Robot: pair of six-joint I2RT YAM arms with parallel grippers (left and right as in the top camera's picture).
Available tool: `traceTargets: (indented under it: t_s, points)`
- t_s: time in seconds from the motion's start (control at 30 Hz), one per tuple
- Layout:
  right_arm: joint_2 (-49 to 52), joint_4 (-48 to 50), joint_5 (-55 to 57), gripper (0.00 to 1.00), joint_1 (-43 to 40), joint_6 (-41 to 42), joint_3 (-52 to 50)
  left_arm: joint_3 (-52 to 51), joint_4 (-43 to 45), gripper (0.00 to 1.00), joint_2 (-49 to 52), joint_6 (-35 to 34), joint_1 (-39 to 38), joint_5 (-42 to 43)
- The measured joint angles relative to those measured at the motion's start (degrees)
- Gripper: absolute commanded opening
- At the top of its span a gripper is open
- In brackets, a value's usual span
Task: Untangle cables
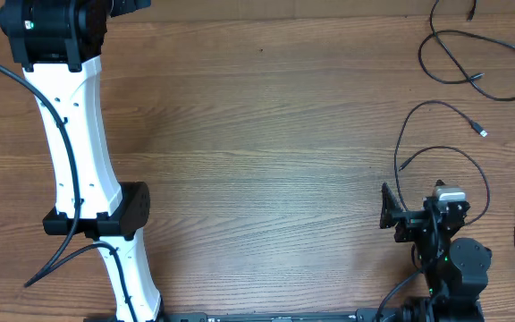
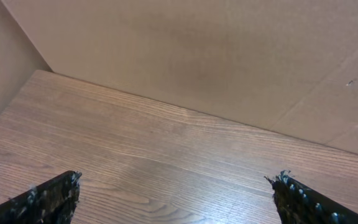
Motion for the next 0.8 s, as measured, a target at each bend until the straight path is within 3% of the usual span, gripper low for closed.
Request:
traceTargets:
  t_s: [0.27, 0.53, 0.8]
  points:
    - [-6.8, -2.0, 0.1, 1.00, 0.0, -0.7, -3.9, 0.0, 0.0, 1.00, 0.0, 0.0, 0.0, 0.0]
    - [-7.1, -2.0, 1.4, 1.00, 2.7, -0.8, -3.9, 0.0, 0.0, 1.00, 0.0, 0.0, 0.0, 0.0]
    - [-7.1, -4.2, 4.5, 1.00, 4.5, 10.0, -3.5, 0.0, 0.0, 1.00, 0.0, 0.0, 0.0, 0.0]
